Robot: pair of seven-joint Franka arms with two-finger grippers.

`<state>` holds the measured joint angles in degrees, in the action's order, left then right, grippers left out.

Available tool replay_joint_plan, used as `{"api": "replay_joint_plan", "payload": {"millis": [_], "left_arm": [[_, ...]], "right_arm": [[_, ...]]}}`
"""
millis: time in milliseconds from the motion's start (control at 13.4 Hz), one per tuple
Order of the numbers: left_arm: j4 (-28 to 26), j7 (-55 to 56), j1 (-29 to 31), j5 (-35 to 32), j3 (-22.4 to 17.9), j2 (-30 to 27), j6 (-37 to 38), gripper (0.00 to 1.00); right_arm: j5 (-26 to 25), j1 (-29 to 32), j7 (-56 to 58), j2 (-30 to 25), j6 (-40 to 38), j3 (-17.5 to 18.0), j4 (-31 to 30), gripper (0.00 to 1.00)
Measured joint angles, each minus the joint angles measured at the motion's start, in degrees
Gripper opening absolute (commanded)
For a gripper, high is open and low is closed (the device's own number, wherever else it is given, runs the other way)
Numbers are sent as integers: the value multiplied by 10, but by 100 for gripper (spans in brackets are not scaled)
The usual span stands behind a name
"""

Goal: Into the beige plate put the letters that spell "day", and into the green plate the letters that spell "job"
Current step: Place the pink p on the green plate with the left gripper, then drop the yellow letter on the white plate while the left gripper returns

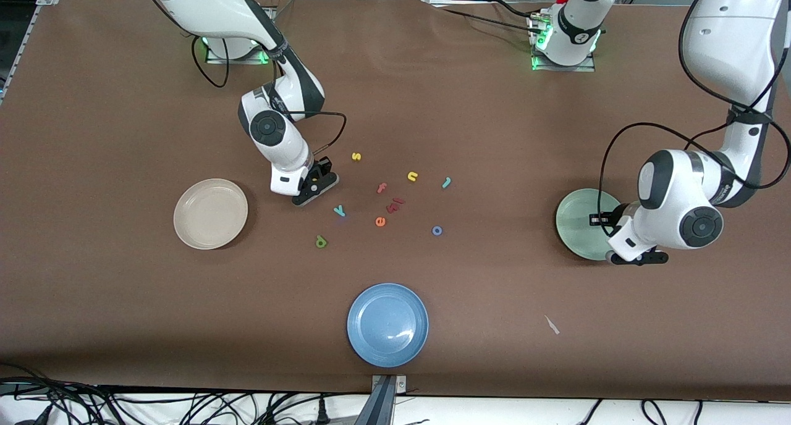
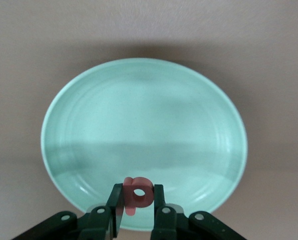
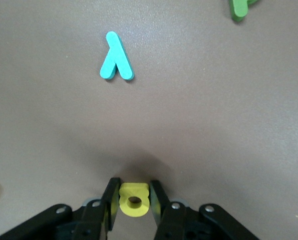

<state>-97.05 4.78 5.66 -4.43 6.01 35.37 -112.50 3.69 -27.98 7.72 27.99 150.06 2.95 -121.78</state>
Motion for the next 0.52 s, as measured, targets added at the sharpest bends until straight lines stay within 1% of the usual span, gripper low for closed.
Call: {"api": "replay_joint_plan", "payload": {"millis": [75, 149, 373, 522], "left_arm": [[-1, -2, 2, 0, 1, 9, -4, 98], [-1, -3, 2, 0, 3, 15, -6, 100], [1, -3, -3, 0, 12, 16, -6, 100], [7, 2, -13, 0, 26, 12, -1, 100]], "right_arm": [[0, 0, 0, 0, 0, 0, 0, 22], [0, 0, 0, 0, 0, 0, 0, 20], [0, 0, 0, 0, -3, -2, 3, 17], [0, 0, 1, -3, -35, -17, 18, 16]]}}
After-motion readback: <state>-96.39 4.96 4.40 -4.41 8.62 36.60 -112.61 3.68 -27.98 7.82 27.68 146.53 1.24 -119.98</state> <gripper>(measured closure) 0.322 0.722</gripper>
